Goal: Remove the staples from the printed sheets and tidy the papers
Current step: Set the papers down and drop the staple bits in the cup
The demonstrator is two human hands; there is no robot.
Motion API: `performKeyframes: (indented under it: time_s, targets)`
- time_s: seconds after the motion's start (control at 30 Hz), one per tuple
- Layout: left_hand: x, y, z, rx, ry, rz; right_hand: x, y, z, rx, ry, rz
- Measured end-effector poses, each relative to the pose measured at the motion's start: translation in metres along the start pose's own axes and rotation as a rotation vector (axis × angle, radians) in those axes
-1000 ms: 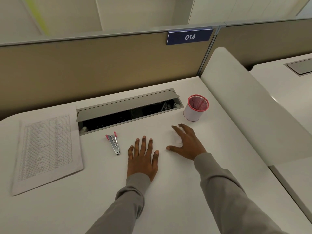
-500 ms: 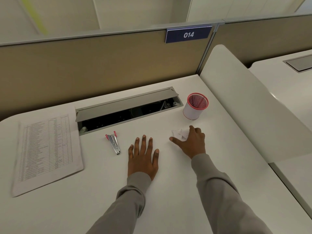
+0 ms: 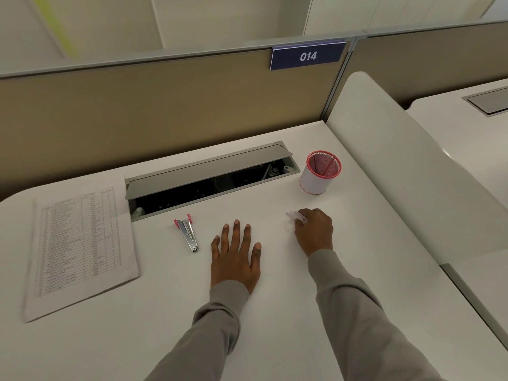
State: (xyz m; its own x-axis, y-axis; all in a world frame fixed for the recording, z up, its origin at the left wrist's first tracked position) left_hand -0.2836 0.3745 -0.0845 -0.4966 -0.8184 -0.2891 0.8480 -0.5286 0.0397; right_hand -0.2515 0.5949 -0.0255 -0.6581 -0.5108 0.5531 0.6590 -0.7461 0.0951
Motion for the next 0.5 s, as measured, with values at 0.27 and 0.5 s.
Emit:
performKeyframes:
  time_s: [0.27, 0.5]
  targets:
    - [-0.001, 0.001, 0.002, 0.004, -0.004, -0.007, -0.02, -0.011, 0.007, 0.064, -0.271, -0.153]
    - [-0.001, 0.001, 0.002, -0.005, -0.003, -0.002, -0.016, -0.03, 0.034, 0.106, -0.863, -0.283]
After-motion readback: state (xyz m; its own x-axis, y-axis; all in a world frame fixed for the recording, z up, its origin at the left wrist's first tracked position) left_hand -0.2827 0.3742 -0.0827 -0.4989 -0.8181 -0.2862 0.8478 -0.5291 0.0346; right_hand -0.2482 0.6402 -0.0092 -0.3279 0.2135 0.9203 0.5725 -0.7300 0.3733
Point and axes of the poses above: each hand's wrist, its own y-axis away from the middle knuckle, its own z-axis out of the back of the hand, x = y × z, the point moved 9 cm from there along -y, towards the middle knuckle, and after that the axes turned 7 degrees about -z, right-handed, at the moved point
